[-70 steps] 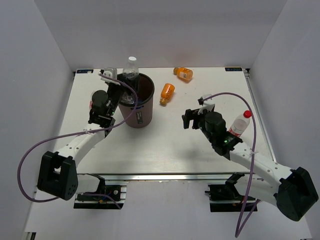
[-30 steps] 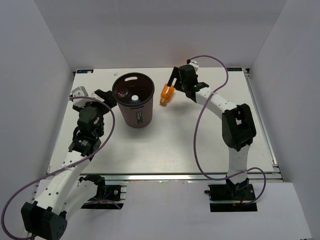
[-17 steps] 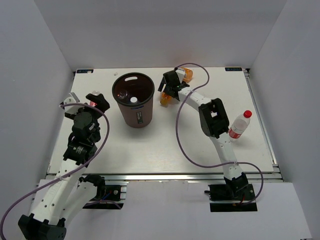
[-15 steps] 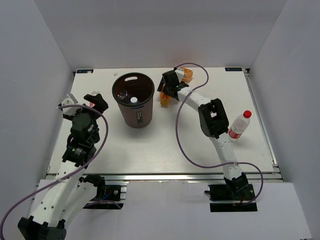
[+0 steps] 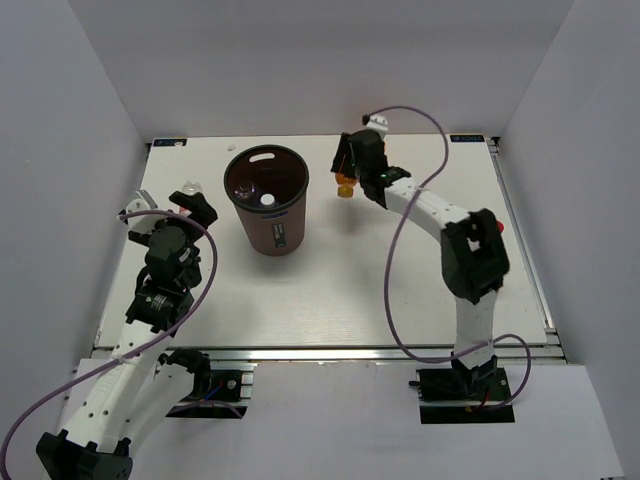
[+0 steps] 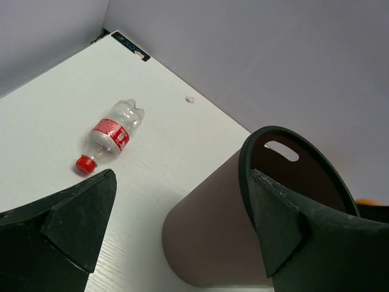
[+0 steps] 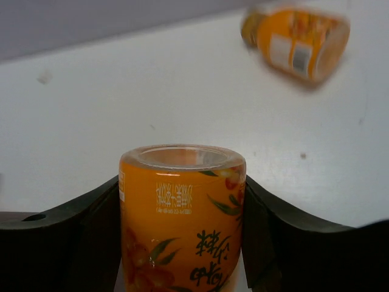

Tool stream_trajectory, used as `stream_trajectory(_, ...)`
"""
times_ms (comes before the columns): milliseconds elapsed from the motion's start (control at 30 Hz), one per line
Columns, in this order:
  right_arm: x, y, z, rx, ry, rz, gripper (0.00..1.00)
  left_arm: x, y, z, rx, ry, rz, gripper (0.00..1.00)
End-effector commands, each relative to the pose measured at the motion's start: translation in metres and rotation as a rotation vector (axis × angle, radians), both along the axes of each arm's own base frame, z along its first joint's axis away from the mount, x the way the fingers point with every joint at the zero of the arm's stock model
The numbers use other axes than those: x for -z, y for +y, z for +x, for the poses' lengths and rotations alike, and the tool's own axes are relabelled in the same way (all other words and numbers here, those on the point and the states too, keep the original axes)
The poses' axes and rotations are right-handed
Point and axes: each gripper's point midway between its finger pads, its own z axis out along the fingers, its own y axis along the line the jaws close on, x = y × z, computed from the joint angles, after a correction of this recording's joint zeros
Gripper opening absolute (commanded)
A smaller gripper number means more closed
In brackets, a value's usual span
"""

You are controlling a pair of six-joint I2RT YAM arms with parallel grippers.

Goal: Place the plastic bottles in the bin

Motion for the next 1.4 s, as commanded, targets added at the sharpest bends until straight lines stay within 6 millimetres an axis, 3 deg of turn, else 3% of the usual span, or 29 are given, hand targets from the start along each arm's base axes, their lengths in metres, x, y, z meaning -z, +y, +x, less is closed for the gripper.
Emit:
stream_trajectory(0, -0.156, 0.010, -0.013, -0.083, -0.422, 0.071, 0.30, 0.003, 0.000, 0.000, -0.008, 0.021, -0.023, 0.98)
stream_trajectory(67, -0.188, 0.022, -0.026, -0.152, -0.536, 0.034, 0.31, 0.006, -0.001, 0.000, -0.006, 0.032, -0.022, 0.98)
stream_trajectory(167, -0.231, 0.056, -0.051, -0.263, -0.666, 0.005, 0.33, 0.010, -0.001, 0.000, -0.010, 0.043, -0.026, 0.98)
stream_trajectory(200, -0.234, 0.076, -0.061, -0.312, -0.687, 0.003, 0.33, 0.009, 0.000, 0.000, -0.011, 0.044, -0.027, 0.98)
stream_trajectory(267, -0.257, 0.096, -0.071, -0.365, -0.760, 0.004, 0.34, 0.010, 0.001, -0.002, -0.016, 0.051, -0.028, 0.98)
stream_trajectory(367, -0.251, 0.141, -0.077, -0.425, -0.783, -0.034, 0.34, 0.008, 0.002, -0.005, -0.020, 0.047, -0.034, 0.98)
stream_trajectory(467, -0.249, 0.158, -0.075, -0.423, -0.831, -0.080, 0.37, 0.008, 0.002, -0.007, -0.015, 0.045, -0.034, 0.98)
stream_trajectory(533, -0.230, 0.169, -0.068, -0.422, -0.838, -0.142, 0.38, 0.009, 0.004, -0.008, -0.021, 0.048, -0.028, 0.98)
stream_trajectory(667, -0.209, 0.169, -0.066, -0.416, -0.815, -0.175, 0.43, 0.009, 0.006, -0.010, -0.030, 0.045, -0.025, 0.98)
stream_trajectory(767, -0.213, 0.163, -0.076, -0.427, -0.824, -0.147, 0.53, 0.007, 0.005, -0.008, -0.022, 0.037, -0.025, 0.98)
stream_trajectory(800, -0.197, 0.162, -0.078, -0.442, -0.798, -0.158, 0.56, 0.007, 0.004, -0.008, -0.017, 0.037, -0.025, 0.98)
stream_trajectory(867, -0.204, 0.157, -0.087, -0.452, -0.805, -0.121, 0.71, 0.008, 0.003, -0.006, -0.014, 0.039, -0.025, 0.98)
stream_trajectory(933, -0.192, 0.156, -0.093, -0.471, -0.777, -0.105, 0.89, 0.009, 0.002, -0.006, -0.013, 0.044, -0.027, 0.98)
stream_trajectory(1033, -0.195, 0.152, -0.100, -0.479, -0.781, -0.087, 0.89, 0.009, 0.001, -0.005, -0.009, 0.045, -0.032, 0.98)
stream_trajectory(1233, -0.228, 0.142, -0.115, -0.489, -0.787, -0.040, 0.89, 0.008, 0.000, -0.007, 0.000, 0.049, -0.038, 0.98)
stream_trajectory(1267, -0.242, 0.136, -0.120, -0.487, -0.797, -0.029, 0.89, 0.009, 0.000, -0.006, 0.000, 0.050, -0.037, 0.98)
stream_trajectory(1333, -0.246, 0.127, -0.126, -0.483, -0.757, -0.037, 0.89, 0.009, 0.000, -0.007, -0.003, 0.050, -0.037, 0.98)
stream_trajectory(1367, -0.263, 0.113, -0.133, -0.459, -0.763, -0.030, 0.89, 0.009, 0.000, -0.007, -0.002, 0.052, -0.037, 0.98)
